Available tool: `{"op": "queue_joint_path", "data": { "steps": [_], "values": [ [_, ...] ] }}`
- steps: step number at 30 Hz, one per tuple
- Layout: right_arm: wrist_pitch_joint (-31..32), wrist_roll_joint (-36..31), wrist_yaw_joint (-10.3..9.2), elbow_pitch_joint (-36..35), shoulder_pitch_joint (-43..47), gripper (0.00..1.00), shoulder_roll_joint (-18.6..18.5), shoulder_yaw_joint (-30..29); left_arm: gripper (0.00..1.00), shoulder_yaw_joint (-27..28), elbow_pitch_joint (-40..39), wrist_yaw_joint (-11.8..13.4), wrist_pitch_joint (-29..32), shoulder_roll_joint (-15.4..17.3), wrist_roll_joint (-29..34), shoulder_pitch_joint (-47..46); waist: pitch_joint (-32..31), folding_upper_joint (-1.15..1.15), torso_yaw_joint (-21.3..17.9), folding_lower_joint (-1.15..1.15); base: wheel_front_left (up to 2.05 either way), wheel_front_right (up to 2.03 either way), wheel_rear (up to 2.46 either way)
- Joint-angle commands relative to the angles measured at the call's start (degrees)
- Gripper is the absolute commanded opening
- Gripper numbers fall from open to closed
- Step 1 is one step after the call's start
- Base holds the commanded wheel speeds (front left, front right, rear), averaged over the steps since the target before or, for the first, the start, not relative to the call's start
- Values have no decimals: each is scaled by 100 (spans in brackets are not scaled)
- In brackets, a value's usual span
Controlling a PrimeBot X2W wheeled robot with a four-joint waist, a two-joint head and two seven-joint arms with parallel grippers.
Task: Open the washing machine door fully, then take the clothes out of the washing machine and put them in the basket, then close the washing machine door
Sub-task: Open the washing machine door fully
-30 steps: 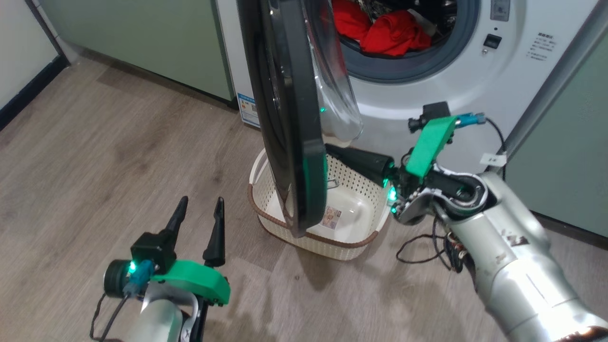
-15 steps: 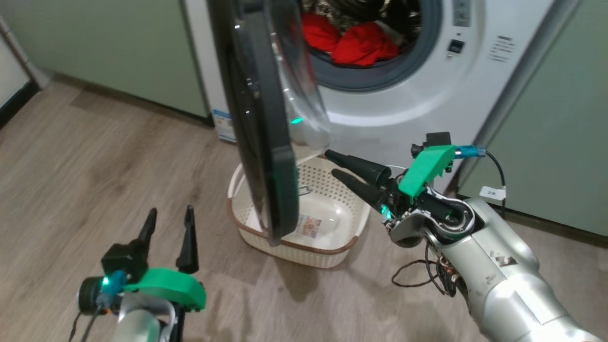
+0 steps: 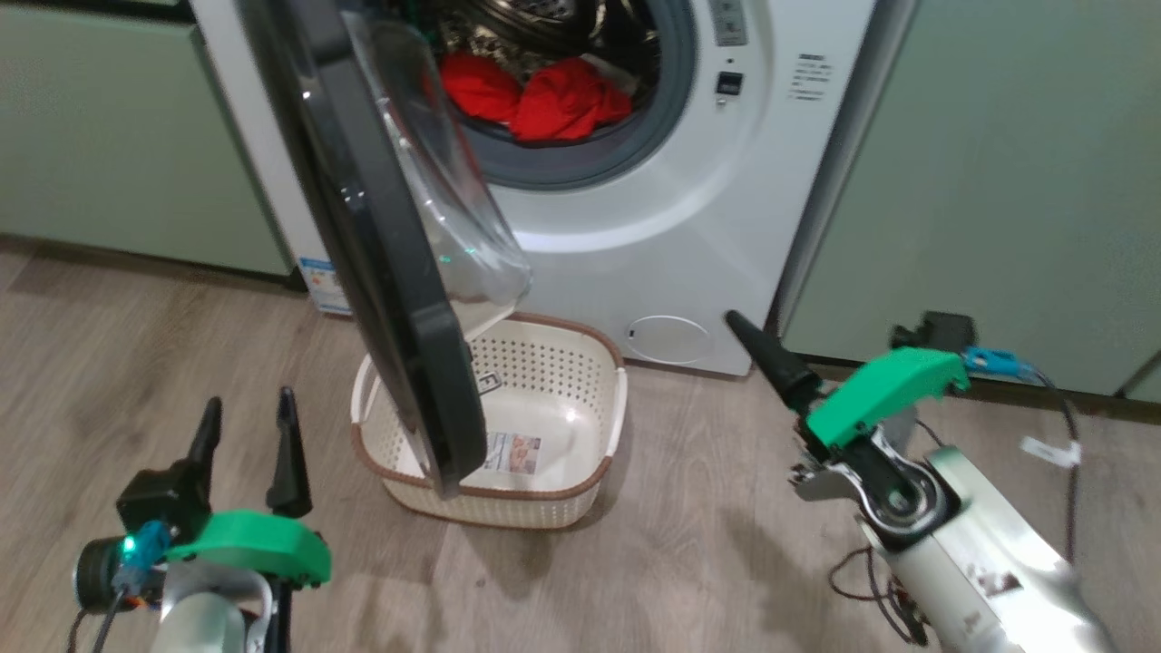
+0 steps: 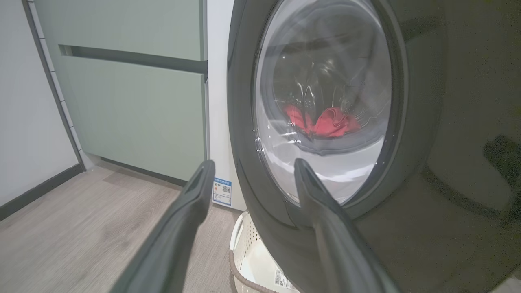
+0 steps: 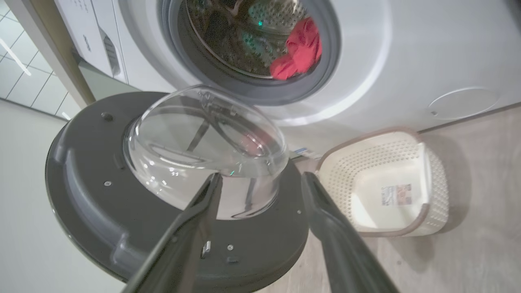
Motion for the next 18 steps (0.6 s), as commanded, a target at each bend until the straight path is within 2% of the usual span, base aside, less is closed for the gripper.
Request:
{"op": "queue_joint_path", "data": {
  "steps": [1, 8, 12, 14, 18],
  "values": [
    [-357, -134, 0, -278, 19, 100, -112, 78, 100, 258, -194, -37, -37, 92, 67, -199, -63, 0, -162, 0, 0, 0, 0],
    [-2150, -823, 0, -467, 421, 100, -693, 401, 100, 435, -182, -120, -37, 78, 123, -128, -142, 0, -416, 0, 0, 0, 0],
    [-2414, -1344, 0, -433, 520, 100, -907, 430, 100, 482, -187, -142, -37, 73, 139, -105, -165, 0, -472, 0, 0, 0, 0],
    [-2425, -1994, 0, -516, 610, 100, -947, -113, 100, 512, -206, -152, -37, 69, 136, -88, -171, 0, -501, 0, 0, 0, 0],
    [-2429, -3417, 0, -953, 1174, 100, -658, -1342, 100, 523, -210, -176, -37, 64, 128, -81, -183, 0, -494, 0, 0, 0, 0]
  ]
}}
